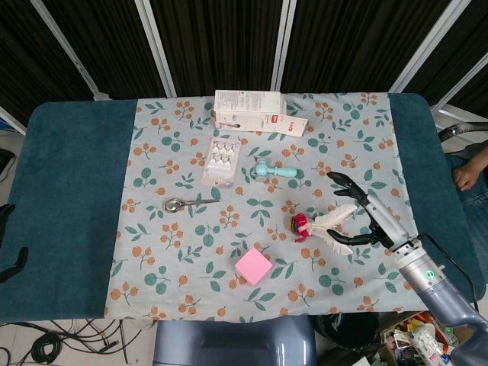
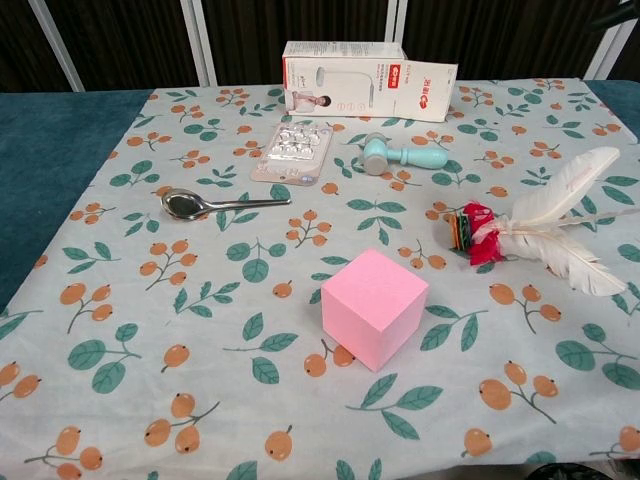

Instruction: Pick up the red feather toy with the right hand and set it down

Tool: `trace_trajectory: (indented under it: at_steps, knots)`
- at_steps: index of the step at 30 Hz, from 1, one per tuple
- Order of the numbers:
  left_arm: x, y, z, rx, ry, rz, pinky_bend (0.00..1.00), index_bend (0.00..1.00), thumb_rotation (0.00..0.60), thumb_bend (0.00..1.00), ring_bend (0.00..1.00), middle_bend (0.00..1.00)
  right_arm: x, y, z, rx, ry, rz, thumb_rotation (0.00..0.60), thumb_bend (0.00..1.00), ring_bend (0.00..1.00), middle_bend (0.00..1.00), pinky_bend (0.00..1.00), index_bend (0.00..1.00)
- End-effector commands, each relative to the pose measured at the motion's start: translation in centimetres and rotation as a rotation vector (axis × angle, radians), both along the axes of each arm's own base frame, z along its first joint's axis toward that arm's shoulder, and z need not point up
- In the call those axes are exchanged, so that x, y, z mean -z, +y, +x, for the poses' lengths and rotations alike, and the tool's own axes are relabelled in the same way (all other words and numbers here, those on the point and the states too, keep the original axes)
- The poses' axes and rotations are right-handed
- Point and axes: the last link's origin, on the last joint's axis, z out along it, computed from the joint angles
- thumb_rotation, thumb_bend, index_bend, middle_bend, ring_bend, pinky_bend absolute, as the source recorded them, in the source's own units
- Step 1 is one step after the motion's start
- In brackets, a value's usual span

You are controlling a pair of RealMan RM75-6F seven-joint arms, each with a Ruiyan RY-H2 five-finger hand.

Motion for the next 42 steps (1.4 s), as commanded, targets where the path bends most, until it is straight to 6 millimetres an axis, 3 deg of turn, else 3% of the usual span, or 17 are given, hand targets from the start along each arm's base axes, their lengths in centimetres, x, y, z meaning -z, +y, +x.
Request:
trace_trajectory:
  at_steps: [1, 28, 36, 42]
  knots:
    - [0.0, 0.0, 0.0, 0.000, 0.001, -0.001, 0.00, 0.06, 0.600, 0.39, 0.00, 0.08, -0.2, 0.0, 0.1, 0.001, -0.005, -0.001, 0.600, 0.18, 0.05, 0.04, 0.14, 0.06]
    - [-0.1, -0.1, -0.1, -0.003, 0.001, 0.004, 0.00, 0.06, 0.600, 0.39, 0.00, 0.08, 0.4, 0.1, 0.1, -0.007, 0.024, 0.002, 0.600, 0.18, 0.05, 0.04, 0.14, 0.06]
    - [-0.1, -0.1, 0.0, -0.002, 0.002, 0.003, 0.00, 0.06, 0.600, 0.39, 0.00, 0.08, 0.6, 0.8, -0.5, -0.015, 0.142, -0.070, 0.600, 0.18, 0.05, 0.04, 0.14, 0.06]
    - [-0.1, -0.1, 0.0, -0.001, 0.002, 0.003, 0.00, 0.06, 0.600, 0.39, 0.00, 0.08, 1.9, 2.1, -2.1, -0.052, 0.303, -0.135, 0.600, 0.18, 0.05, 0.04, 0.14, 0.06]
